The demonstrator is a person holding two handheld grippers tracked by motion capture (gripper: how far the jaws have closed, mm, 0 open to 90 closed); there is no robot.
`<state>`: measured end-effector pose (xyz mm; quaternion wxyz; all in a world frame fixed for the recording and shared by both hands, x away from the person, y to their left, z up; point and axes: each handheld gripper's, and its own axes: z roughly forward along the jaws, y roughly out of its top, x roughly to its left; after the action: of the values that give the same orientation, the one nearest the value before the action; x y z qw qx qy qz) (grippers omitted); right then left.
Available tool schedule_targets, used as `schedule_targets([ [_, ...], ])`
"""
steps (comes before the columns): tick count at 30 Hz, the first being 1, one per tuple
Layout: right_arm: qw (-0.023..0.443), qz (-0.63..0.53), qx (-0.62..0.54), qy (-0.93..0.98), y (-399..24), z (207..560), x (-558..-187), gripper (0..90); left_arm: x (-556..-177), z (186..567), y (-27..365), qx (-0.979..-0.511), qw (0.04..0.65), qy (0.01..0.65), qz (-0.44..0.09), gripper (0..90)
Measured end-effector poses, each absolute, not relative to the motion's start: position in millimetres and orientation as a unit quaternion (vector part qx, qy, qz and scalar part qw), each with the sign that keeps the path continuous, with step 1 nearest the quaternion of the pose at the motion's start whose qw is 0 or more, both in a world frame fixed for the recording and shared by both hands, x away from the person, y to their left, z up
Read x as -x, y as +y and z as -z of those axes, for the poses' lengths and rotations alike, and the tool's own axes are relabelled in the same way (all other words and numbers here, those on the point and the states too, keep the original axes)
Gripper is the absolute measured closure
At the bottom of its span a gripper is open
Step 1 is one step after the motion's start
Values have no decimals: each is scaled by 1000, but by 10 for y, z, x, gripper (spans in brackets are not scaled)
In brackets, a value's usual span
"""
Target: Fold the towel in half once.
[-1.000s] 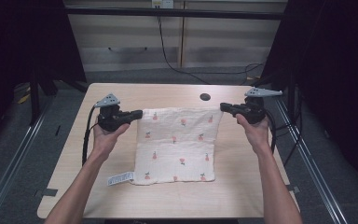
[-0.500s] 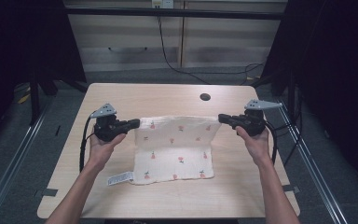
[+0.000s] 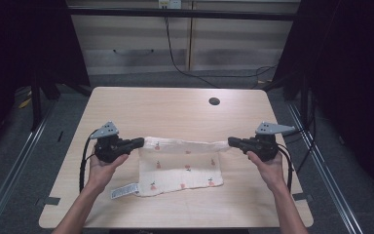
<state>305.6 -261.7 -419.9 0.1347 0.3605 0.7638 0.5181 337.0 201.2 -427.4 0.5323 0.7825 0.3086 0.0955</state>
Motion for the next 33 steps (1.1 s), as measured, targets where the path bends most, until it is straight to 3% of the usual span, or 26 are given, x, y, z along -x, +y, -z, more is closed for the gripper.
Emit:
schedule_targets([
  [17, 100, -483, -376, 785, -2630, 4509, -2850, 893, -3106, 4492, 2014, -827, 478, 285, -79, 882],
  [33, 64, -449, -379, 807, -2574, 4833, -2726, 884, -2958, 4876, 1943, -848, 449, 280, -29, 861],
])
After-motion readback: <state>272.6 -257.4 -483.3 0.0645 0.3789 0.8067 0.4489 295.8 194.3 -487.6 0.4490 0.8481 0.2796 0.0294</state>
